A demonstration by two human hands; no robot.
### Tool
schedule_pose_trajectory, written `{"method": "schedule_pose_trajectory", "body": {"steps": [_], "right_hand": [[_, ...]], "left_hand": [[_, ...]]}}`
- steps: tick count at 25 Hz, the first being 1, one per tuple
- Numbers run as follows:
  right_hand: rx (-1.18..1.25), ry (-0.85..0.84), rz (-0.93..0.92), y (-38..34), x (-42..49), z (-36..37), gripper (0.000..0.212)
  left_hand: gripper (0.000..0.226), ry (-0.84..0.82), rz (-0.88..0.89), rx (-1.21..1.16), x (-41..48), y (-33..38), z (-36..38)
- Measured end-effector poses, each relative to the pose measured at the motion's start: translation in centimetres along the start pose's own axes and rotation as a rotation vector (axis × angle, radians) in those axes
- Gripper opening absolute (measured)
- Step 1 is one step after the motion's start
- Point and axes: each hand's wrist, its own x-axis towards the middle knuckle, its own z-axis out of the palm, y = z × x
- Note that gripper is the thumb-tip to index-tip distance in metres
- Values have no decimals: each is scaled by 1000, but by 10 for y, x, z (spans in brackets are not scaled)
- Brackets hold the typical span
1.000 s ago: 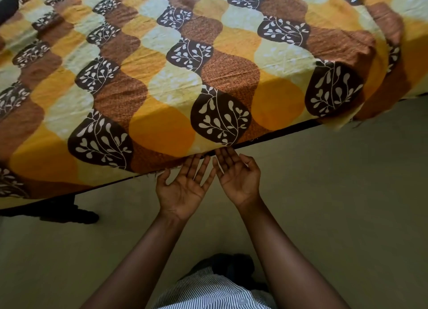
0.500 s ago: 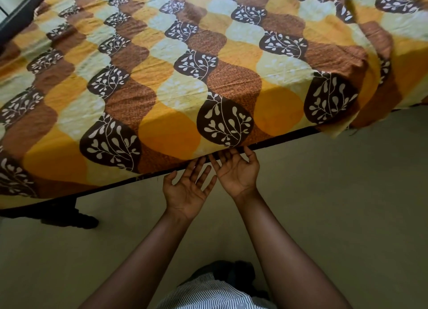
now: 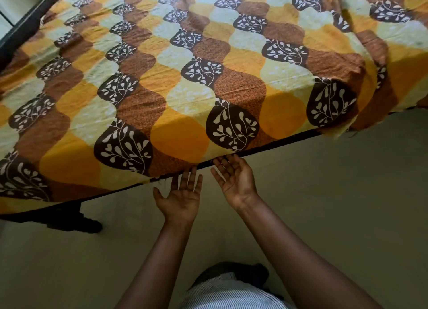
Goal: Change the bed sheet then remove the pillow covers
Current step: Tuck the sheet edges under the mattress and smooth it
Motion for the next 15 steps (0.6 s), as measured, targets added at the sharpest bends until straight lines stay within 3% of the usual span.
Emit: {"method": "schedule_pose_trajectory", "body": {"steps": [6, 9, 13, 15], "right_hand": [[-26, -11, -16, -11, 2, 1, 45], [-42, -17, -21, -11, 0, 4, 45], [-60, -33, -29, -5, -6, 4, 38], [-90, -33, -25, 4, -8, 5, 35]], "left_hand": [[82, -94, -28, -51, 6, -1, 15], [76, -121, 12, -4, 14, -9, 34], [54, 222, 67, 156, 6, -2, 11], [57, 256, 143, 77, 1, 18, -7]]}}
